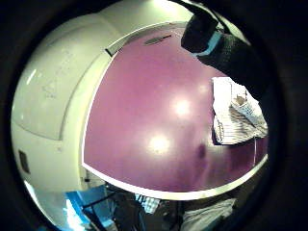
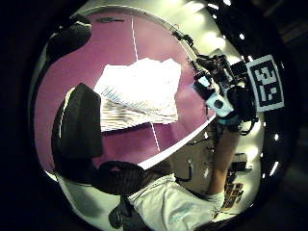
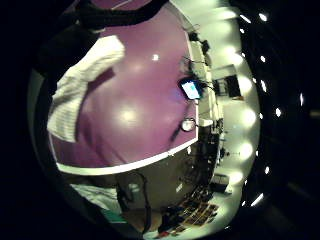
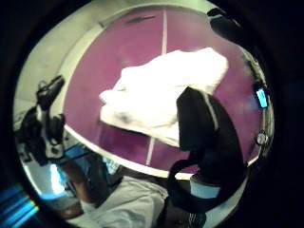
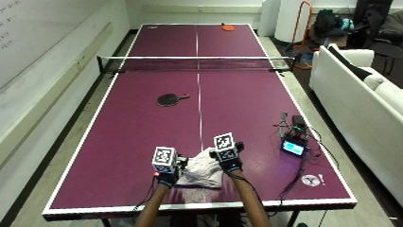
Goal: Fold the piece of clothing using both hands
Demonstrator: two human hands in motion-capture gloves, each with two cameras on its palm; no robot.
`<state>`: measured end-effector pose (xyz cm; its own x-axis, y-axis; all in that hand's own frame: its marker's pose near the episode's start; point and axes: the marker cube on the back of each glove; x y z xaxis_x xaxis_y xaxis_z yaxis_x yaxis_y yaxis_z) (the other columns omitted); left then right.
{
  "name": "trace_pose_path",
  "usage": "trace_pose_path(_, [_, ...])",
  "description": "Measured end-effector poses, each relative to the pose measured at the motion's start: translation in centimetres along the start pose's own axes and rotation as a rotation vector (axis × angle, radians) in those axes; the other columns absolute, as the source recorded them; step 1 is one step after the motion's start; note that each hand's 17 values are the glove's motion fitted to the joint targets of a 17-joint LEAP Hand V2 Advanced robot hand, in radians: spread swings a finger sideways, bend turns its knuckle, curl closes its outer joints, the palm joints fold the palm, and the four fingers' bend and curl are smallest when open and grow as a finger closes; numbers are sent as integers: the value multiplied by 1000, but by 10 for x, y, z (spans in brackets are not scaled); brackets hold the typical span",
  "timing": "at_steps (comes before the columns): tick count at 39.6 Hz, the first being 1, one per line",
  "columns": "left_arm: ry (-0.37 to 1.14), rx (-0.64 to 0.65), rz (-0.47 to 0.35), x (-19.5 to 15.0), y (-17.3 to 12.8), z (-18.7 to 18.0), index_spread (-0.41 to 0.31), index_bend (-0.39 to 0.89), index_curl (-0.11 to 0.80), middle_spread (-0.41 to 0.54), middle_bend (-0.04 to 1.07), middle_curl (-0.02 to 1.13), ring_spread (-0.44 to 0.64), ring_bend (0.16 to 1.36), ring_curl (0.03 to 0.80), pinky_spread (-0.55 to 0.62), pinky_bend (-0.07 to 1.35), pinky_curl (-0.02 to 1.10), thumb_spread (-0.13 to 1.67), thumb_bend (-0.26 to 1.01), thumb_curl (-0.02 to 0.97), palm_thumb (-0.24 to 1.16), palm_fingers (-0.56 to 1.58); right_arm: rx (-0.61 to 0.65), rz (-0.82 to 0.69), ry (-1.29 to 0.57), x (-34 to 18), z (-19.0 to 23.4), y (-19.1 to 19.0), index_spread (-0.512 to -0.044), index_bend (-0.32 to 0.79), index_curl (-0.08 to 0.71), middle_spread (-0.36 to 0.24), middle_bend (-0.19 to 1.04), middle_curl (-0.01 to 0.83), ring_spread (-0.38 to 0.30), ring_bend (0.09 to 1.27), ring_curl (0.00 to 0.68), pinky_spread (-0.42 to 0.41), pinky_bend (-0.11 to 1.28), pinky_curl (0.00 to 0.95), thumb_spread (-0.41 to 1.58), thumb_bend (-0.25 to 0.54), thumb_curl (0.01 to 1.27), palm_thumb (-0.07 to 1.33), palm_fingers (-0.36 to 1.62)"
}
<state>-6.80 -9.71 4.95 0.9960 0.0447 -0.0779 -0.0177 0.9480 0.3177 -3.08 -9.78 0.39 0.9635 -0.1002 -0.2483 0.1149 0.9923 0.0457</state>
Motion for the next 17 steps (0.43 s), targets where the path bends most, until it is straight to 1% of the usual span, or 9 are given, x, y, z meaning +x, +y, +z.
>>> trace_pose_path(1, [21, -44, 8, 8, 4, 4, -156, 160, 388, -107, 171, 347, 21, 507, 348, 357, 183, 340, 1456, 24, 236, 368, 619, -1, 20, 13, 7, -3, 4, -341, 150, 247, -167, 219, 430, -122, 362, 359, 38, 489, 362, 1122, -35, 438, 729, 613])
trace_pose_path(3, [25, -83, 22, 21, 5, 9, -155, 157, 386, -104, 171, 348, 22, 507, 347, 357, 184, 339, 1453, 21, 237, 368, 618, -7, 60, 27, 18, -6, 9, -342, 154, 255, -155, 197, 422, -102, 332, 346, 79, 468, 352, 1167, -31, 422, 705, 557])
trace_pose_path(5, [12, -92, 31, 31, 4, 8, -156, 157, 386, -101, 168, 347, 27, 504, 346, 357, 189, 340, 1447, 14, 237, 363, 611, -20, 88, 11, 26, -4, 12, -344, 161, 264, -150, 189, 418, -79, 310, 340, 118, 455, 351, 1225, 7, 418, 742, 518])
trace_pose_path(7, [11, -104, 37, 40, 4, 7, -156, 156, 384, -99, 161, 346, 31, 505, 348, 357, 193, 341, 1441, 8, 238, 360, 604, -34, 102, -24, 30, 1, 13, -346, 160, 270, -143, 178, 410, -55, 276, 330, 141, 460, 351, 1274, 25, 416, 768, 481])
trace_pose_path(11, [10, -148, 48, 49, 8, 3, -156, 160, 384, -91, 156, 342, 38, 505, 347, 359, 197, 343, 1435, -1, 241, 358, 593, -48, 107, -74, 31, 7, 16, -348, 155, 276, -130, 172, 397, -25, 258, 318, 180, 457, 342, 1348, 29, 400, 770, 464])
trace_pose_path(16, [5, -144, 43, 48, 4, 6, -156, 164, 386, -82, 153, 335, 43, 501, 345, 360, 200, 345, 1427, -7, 244, 356, 588, -48, 97, -94, 26, 17, 15, -350, 148, 281, -117, 176, 386, 2, 251, 314, 209, 461, 341, 1411, 20, 381, 750, 446])
trace_pose_path(17, [6, -144, 42, 48, 4, 6, -156, 164, 386, -82, 153, 335, 44, 501, 346, 360, 200, 345, 1424, -8, 244, 354, 587, -48, 95, -96, 25, 19, 14, -349, 143, 281, -111, 170, 382, 14, 248, 312, 212, 455, 337, 1412, -2, 370, 712, 421])
